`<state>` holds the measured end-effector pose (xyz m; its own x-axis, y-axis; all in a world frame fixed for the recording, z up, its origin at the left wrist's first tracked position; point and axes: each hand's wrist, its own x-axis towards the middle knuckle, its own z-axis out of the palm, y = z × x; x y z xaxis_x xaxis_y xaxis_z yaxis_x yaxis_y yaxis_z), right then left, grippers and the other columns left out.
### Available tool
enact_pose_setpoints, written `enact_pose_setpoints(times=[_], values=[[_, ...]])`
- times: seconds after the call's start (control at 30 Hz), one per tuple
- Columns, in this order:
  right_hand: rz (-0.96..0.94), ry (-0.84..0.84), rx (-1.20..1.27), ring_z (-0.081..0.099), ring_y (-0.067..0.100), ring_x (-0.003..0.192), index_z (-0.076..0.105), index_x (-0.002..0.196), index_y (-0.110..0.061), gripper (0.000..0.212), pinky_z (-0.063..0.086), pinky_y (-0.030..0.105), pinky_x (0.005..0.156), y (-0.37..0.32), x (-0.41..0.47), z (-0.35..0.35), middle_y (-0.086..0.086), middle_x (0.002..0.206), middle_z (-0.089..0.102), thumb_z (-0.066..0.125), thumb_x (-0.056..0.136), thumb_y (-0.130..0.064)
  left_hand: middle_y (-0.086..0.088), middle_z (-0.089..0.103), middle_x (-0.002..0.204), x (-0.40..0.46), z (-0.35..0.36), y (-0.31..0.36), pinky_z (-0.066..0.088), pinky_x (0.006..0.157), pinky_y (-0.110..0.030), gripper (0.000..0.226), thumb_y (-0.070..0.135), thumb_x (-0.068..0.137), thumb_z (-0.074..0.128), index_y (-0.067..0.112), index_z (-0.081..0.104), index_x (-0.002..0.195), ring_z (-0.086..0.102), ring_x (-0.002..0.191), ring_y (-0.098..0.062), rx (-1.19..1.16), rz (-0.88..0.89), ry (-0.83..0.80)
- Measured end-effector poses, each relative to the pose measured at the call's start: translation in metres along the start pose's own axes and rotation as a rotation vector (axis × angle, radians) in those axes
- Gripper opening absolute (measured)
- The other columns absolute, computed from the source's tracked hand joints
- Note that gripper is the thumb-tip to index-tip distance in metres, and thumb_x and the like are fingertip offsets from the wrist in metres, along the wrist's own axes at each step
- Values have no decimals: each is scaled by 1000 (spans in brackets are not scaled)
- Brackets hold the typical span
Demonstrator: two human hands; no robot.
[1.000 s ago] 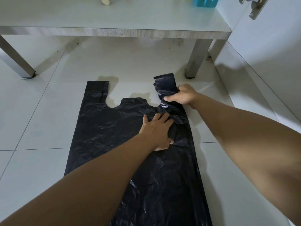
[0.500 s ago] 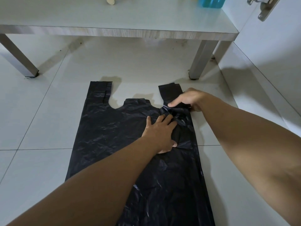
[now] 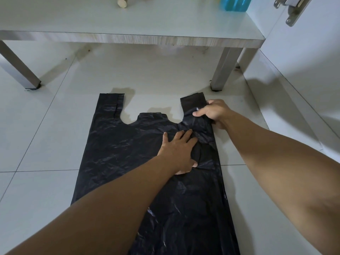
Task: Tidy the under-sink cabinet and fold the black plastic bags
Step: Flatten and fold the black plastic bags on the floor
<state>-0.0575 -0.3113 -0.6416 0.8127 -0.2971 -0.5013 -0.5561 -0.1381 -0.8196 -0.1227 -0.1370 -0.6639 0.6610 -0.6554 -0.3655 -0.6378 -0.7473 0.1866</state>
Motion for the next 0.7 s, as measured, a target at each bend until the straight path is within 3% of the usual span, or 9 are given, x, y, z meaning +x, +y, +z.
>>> enact_pose_setpoints(times=[0.13,0.3,0.43,0.57,0.63,0.7], values=[[18,47,124,69,37,99,68,79,-4,14,55,47,91,-1,1,2,17,99,72,76,68,1,6,-5,162,2,-3,0,5,115,-63,85,55,90,53,27,6,154,-3,149,-20,0,-11,-17],[-39,41,260,70,30,89,71,102,-2,25,58,38,76,-5,-8,-6,14,99,73,68,77,3,8,-8,162,4,-7,0,6,114,-64,90,57,89,54,27,1,155,-3,148,-20,16,-20,-48],[-153,-2,159,67,24,83,69,96,-4,18,53,28,67,-5,-27,-15,13,93,69,66,80,4,8,-10,162,7,-11,1,5,114,-64,95,57,85,58,27,0,155,-3,148,-23,-4,-35,-55],[-269,9,-9,68,18,82,72,80,-11,18,52,23,71,7,-48,-18,7,85,71,67,77,7,4,-5,162,7,-11,1,5,117,-60,99,56,81,64,27,5,155,-1,148,-25,-44,-45,-15],[-324,-15,-6,70,16,88,76,81,-14,22,56,27,82,16,-58,-17,7,91,75,67,79,6,-1,8,162,4,-9,0,9,119,-54,99,56,79,67,25,11,154,7,147,-24,-68,-44,61],[-358,-53,11,69,3,89,76,76,-17,27,56,20,85,23,-70,-16,11,104,74,68,80,8,-2,19,159,-1,-4,-4,11,120,-48,96,60,78,67,24,18,153,13,147,-21,-102,-59,133]])
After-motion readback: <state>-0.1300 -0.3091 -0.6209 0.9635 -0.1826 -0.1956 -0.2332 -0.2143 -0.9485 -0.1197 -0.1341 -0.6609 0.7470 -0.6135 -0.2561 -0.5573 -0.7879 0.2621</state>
